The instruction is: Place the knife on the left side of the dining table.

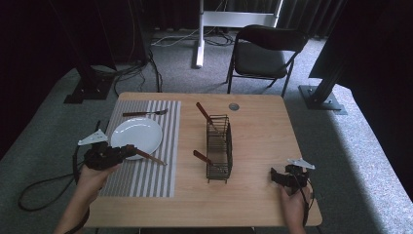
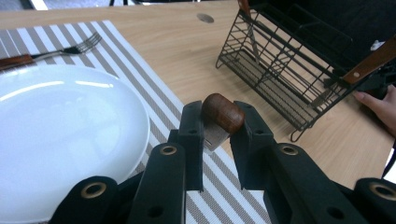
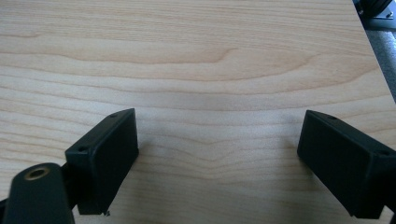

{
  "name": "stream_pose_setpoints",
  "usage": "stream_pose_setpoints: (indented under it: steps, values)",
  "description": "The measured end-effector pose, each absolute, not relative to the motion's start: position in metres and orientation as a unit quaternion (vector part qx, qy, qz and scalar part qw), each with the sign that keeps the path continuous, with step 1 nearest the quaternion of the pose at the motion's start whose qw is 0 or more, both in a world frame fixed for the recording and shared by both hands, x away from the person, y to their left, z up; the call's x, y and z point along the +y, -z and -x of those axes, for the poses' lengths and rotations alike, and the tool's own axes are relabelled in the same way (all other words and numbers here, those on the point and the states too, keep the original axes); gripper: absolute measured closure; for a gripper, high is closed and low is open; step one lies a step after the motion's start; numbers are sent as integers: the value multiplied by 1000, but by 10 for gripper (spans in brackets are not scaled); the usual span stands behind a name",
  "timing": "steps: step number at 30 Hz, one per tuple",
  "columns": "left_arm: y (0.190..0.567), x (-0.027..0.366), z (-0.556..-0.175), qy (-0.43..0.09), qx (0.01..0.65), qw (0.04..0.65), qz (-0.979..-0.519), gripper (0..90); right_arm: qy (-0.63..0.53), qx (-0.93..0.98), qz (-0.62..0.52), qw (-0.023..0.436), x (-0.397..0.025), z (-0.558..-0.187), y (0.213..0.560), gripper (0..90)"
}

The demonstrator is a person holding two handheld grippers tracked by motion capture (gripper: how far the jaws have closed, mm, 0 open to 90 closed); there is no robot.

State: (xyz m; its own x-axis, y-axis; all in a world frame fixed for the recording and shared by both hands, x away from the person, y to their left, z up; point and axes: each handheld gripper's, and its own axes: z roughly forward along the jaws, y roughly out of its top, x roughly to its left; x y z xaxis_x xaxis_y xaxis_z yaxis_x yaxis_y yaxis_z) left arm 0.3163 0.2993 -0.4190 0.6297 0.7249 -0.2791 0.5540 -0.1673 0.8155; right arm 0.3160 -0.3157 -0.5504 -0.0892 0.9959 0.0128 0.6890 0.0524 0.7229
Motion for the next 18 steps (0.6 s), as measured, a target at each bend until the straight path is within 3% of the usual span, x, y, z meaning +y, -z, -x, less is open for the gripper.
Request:
stream_pose_setpoints:
  steps: [9, 18]
  values:
    - [430, 308, -316, -65, 431, 503, -746, 752, -294, 677, -622, 261, -316, -316, 550, 116]
    - [453, 331, -310, -39, 487, 509, -709, 780, -294, 677, -622, 261, -316, -316, 550, 115]
